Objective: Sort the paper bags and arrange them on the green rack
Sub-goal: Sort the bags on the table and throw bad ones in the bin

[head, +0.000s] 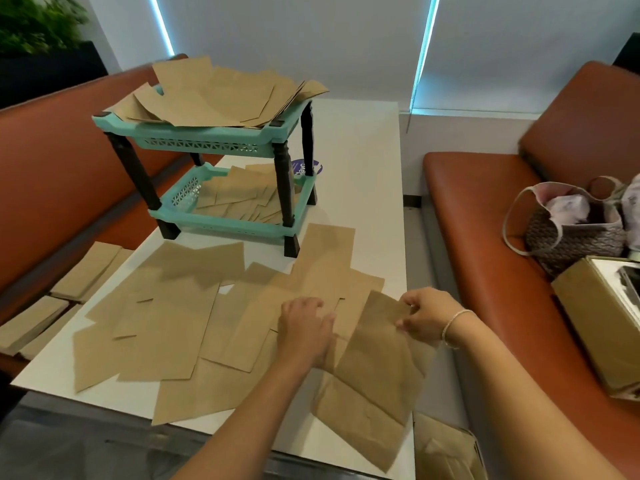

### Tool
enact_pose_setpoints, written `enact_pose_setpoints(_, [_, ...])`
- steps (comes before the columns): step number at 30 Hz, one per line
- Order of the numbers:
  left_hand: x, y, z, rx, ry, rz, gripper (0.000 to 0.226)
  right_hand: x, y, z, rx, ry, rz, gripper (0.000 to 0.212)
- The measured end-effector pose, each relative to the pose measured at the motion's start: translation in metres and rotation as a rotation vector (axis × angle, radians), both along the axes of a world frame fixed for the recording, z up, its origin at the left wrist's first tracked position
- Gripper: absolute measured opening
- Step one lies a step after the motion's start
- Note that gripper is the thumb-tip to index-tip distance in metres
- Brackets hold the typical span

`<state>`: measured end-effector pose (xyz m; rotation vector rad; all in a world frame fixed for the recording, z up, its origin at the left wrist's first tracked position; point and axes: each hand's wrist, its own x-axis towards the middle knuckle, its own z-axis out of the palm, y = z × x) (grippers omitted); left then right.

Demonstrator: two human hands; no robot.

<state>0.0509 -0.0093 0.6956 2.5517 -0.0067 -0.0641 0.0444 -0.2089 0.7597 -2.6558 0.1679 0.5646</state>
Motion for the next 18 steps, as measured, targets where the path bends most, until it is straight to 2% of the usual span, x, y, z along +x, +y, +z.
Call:
enact_pose_setpoints(2, [0.009, 0.003, -0.004, 0.198, 0.111, -0.041, 0.054, -0.004, -0.007, 0.003, -0.002, 0.003, -0.001, 0.006])
enact_pose_setpoints(4, [0.013, 0.003, -0.006, 0.302, 0.158, -0.067, 0.058, -0.009, -0.011, 0.004, -0.01, 0.015, 0.012, 0.002])
enact_pose_setpoints(6, [0.014, 0.001, -0.006, 0.295, 0.135, -0.051, 0.047, -0.014, -0.013, 0.004, -0.022, 0.015, 0.023, 0.022])
enact_pose_setpoints(8, [0.015, -0.001, -0.004, 0.286, 0.123, -0.041, 0.036, -0.018, -0.015, 0.004, -0.022, 0.002, 0.012, 0.028])
enact_pose_setpoints(10, [0.016, -0.004, -0.001, 0.313, 0.145, -0.055, 0.035, -0.023, -0.017, 0.003, -0.016, -0.013, 0.006, 0.028])
enact_pose_setpoints(14, [0.023, -0.006, 0.007, 0.362, 0.272, -0.092, 0.054, -0.029, -0.019, 0.005, 0.034, -0.031, -0.003, 0.015])
enact_pose_setpoints(18, [0.024, -0.008, 0.009, 0.378, 0.282, -0.091, 0.048, -0.031, -0.017, 0.009, 0.091, -0.075, -0.039, 0.012])
